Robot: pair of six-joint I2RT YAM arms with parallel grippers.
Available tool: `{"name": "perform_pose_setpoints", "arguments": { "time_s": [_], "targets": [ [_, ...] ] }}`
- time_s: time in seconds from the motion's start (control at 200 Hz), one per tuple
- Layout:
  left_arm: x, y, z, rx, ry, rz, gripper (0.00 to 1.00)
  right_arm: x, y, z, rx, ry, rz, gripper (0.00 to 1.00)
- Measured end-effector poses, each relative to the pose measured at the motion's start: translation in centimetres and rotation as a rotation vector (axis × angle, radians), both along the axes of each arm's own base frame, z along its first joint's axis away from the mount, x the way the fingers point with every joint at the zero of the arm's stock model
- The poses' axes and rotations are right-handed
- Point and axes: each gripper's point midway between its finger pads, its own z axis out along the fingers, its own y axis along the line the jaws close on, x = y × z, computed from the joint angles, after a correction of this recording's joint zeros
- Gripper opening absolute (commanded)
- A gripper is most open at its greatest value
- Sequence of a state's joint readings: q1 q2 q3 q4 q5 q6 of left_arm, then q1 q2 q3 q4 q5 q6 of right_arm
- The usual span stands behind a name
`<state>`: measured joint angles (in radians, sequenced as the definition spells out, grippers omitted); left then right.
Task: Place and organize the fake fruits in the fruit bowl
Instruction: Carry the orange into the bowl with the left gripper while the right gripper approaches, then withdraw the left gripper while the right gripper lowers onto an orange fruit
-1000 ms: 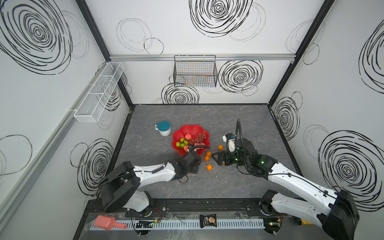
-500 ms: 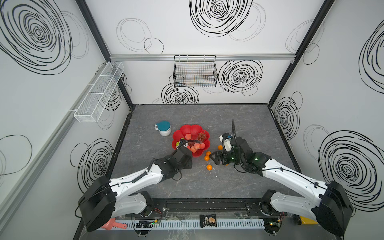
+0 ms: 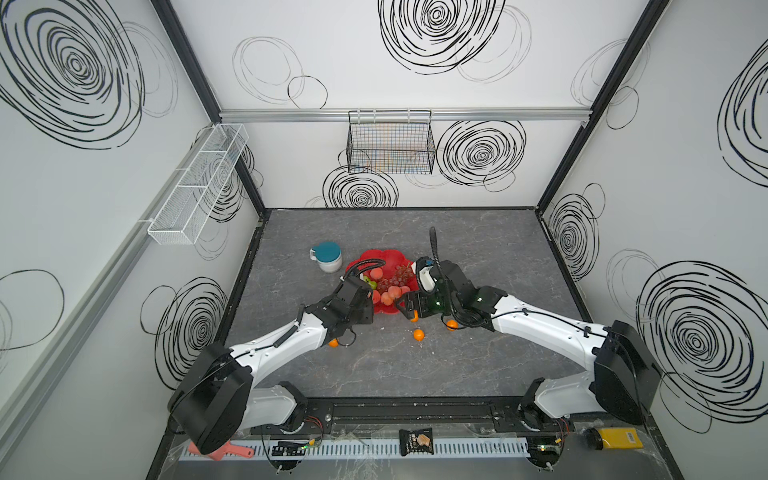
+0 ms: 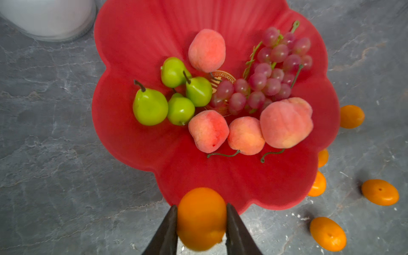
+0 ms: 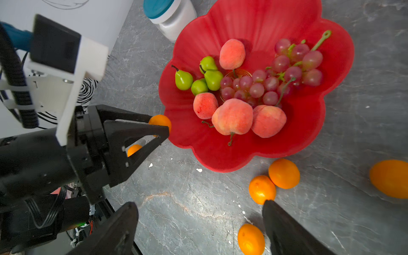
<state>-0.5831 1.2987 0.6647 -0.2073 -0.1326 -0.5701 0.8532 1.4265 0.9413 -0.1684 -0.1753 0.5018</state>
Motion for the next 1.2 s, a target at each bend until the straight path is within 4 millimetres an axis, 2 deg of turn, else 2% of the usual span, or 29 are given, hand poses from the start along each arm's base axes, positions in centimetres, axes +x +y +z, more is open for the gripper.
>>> {"name": "perform_pose_setpoints", "arguments": {
  "time_s": [0.125, 0.31, 0.585, 0.861, 0.971, 1.071, 1.201],
  "targets": [
    [0.5, -0.1, -0.7, 0.003, 0.021, -0.007, 0.34, 0.1, 0.9, -0.1, -0.005, 0.005, 0.012, 0.92],
    [1.3, -1.0, -0.9, -0.008, 0.025, -0.026, 0.34, 0.2, 1.1, 0.0, -0.002, 0.004, 0.013, 0.92],
    [1.5, -1.2, -1.5, -0.004, 0.034, -0.038, 0.45, 0.3, 0.9, -0.1, -0.013, 0.002, 0.004, 0.92],
    [1.6, -1.2, -1.1, -0.006, 0.029, -0.039, 0.49, 0.4, 0.6, -0.2, -0.028, -0.003, -0.010, 0.92],
    [1.5, -1.2, -0.2, -0.013, 0.017, -0.040, 0.51, 0.3, 0.0, -0.1, -0.041, -0.004, -0.022, 0.92],
    [1.5, -1.7, 1.8, -0.038, -0.035, -0.051, 0.51, 0.3, -1.1, 0.2, -0.051, -0.008, -0.043, 0.90],
    [0.5, -3.5, 4.3, -0.074, -0.102, -0.107, 0.52, 0.2, -3.8, -0.6, -0.084, 0.011, -0.097, 0.87]
  ]
}}
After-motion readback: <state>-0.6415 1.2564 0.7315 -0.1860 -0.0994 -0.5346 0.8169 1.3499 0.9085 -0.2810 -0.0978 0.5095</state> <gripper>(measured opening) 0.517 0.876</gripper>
